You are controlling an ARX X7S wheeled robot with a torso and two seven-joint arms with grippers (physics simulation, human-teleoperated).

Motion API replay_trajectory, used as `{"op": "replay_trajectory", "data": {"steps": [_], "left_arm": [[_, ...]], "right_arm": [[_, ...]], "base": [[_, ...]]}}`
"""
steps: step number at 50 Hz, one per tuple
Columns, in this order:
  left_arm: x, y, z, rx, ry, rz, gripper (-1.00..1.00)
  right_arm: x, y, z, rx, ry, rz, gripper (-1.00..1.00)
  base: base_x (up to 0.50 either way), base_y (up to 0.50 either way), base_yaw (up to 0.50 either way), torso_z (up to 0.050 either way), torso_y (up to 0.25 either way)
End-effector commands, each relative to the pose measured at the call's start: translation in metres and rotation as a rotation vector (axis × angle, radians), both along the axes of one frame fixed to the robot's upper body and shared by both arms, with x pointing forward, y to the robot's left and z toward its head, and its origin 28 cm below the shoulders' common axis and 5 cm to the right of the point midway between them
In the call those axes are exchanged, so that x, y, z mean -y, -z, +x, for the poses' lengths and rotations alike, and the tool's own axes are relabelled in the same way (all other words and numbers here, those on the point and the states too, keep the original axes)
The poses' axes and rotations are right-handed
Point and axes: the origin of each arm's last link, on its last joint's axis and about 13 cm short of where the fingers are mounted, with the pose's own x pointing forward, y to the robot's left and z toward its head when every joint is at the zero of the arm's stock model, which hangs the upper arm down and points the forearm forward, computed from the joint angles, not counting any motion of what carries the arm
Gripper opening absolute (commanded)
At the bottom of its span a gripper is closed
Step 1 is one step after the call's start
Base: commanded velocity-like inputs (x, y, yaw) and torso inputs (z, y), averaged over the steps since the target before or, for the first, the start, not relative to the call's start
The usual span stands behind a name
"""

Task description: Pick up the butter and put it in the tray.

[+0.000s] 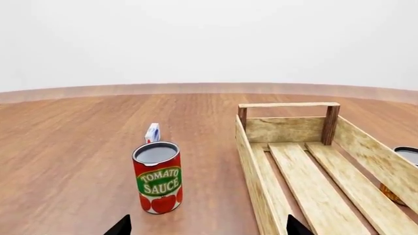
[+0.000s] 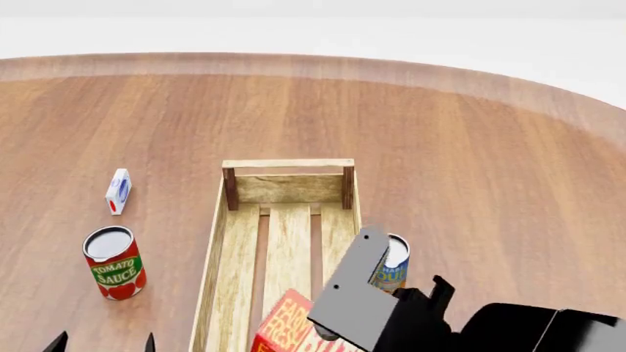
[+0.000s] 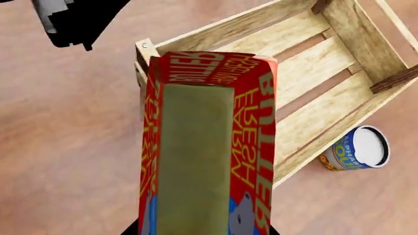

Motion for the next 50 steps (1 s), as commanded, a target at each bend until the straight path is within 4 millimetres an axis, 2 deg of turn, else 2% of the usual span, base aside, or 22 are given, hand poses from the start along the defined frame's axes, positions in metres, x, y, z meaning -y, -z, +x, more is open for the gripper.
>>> {"op": "replay_trajectory", "data": {"steps": [1, 4, 17, 32, 44, 50], "left_arm": [[0.0, -0.001, 0.0, 0.002, 0.0, -0.001, 1.0], [0.0, -0.001, 0.0, 0.003, 0.0, 0.0, 1.0], [0.0, -0.003, -0.001, 0.008, -0.001, 0.001, 1.0], [0.0, -0.001, -0.001, 0.008, -0.004, 0.009, 1.0], [0.001, -0.002, -0.001, 0.01, -0.001, 0.013, 1.0], [0.0, -0.002, -0.001, 0.009, -0.002, 0.013, 1.0]], "right_arm": [[0.022, -0.019, 0.04, 0.132, 0.283, 0.151, -1.0], [0.024, -0.016, 0.047, 0.162, 0.355, 0.168, -1.0], [0.018, -0.006, 0.062, 0.172, 0.434, 0.229, -1.0], [-0.016, 0.017, 0.096, 0.179, 0.549, 0.431, -1.0], [-0.05, 0.029, 0.121, 0.168, 0.569, 0.446, -1.0], [-0.065, 0.037, 0.126, 0.141, 0.558, 0.435, -1.0]], "base": [[0.0, 0.0, 0.0, 0.0, 0.0], [0.0, 0.0, 0.0, 0.0, 0.003], [0.0, 0.0, 0.0, 0.0, 0.001], [0.0, 0.0, 0.0, 0.0, 0.001], [0.0, 0.0, 0.0, 0.0, 0.001], [0.0, 0.0, 0.0, 0.0, 0.002]]}}
